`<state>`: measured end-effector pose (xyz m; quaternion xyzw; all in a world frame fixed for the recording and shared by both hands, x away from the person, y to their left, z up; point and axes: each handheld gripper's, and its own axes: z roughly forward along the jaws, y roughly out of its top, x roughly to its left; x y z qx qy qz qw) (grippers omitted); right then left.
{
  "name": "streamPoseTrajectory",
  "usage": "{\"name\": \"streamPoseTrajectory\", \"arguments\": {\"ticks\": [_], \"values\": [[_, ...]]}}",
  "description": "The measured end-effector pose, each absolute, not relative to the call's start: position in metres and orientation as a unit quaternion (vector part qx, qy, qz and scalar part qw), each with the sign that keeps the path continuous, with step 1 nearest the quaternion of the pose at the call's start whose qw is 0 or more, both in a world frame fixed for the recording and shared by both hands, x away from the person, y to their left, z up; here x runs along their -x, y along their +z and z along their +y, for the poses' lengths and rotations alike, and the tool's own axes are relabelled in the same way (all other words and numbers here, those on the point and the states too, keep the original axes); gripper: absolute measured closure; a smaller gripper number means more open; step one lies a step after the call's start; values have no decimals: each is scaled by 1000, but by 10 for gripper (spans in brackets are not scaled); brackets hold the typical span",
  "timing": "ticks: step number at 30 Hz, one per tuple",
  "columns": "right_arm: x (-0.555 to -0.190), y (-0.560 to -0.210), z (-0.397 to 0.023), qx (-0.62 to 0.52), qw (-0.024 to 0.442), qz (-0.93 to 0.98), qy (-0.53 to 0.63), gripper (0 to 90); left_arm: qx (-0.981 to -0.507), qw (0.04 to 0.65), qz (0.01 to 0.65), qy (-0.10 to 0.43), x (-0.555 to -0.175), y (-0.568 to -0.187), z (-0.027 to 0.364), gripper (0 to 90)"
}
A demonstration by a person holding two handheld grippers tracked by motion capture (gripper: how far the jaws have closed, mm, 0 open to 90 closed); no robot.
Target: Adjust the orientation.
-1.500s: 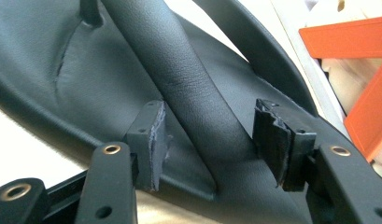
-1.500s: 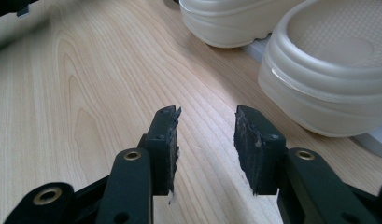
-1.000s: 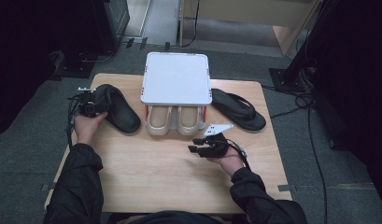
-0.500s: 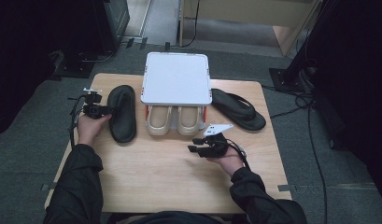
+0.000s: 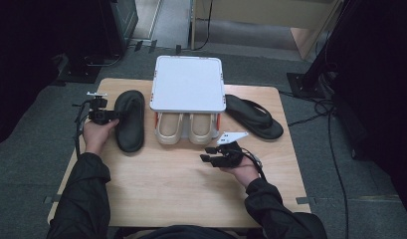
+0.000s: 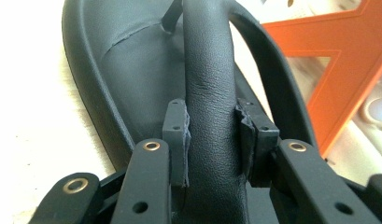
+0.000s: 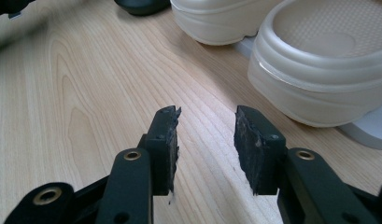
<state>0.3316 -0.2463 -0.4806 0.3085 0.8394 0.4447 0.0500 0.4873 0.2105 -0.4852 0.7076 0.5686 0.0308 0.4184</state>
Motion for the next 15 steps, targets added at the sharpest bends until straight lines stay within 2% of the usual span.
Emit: {"name": "streamPoseTrajectory", "arguments": {"ticks": [15], "values": [[-333,-480,-248,-311,51,837,448,599,-693,441,569,24,-480,-466,219,682]]}}
